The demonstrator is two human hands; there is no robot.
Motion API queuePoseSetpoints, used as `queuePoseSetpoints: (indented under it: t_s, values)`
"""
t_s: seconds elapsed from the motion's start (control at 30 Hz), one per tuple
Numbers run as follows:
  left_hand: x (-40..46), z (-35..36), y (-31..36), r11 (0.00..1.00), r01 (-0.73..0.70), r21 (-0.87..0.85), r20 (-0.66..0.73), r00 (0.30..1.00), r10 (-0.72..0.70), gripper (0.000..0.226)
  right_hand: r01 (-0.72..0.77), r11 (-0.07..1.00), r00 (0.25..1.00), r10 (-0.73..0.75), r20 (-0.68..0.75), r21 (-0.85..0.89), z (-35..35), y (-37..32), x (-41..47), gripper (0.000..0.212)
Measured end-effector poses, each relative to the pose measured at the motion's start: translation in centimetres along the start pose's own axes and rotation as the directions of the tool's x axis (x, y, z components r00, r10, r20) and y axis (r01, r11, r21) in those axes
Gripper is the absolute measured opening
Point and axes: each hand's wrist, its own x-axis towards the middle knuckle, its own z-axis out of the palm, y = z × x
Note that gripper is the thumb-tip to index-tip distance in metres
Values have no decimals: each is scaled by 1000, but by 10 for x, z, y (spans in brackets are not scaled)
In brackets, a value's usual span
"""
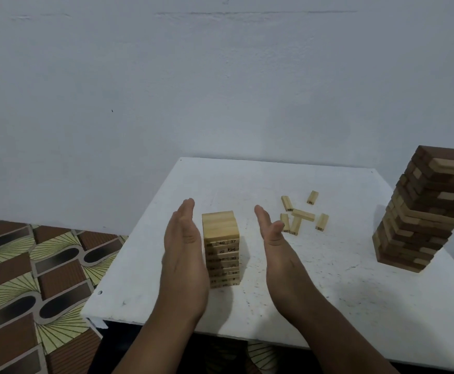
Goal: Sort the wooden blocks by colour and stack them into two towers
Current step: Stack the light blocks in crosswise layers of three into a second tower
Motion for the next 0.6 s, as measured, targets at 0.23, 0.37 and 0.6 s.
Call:
queuePoseSetpoints:
  t_s: [0.23, 0.37, 0.6]
  values:
    - [10, 3, 42, 870, -419, 261, -12, 899, 437, 39, 95, 985, 970, -124, -208, -143, -47, -12, -7, 55]
    - [9, 36, 58, 764, -576, 289, 156, 816, 557, 30, 96, 974, 928, -162, -337, -203, -71, -13, -10, 31]
    - [10, 108, 45, 842, -503, 192, 337, 840, 425, 24, 15, 961, 917, -123, -379, -275, -100, 10, -2, 22]
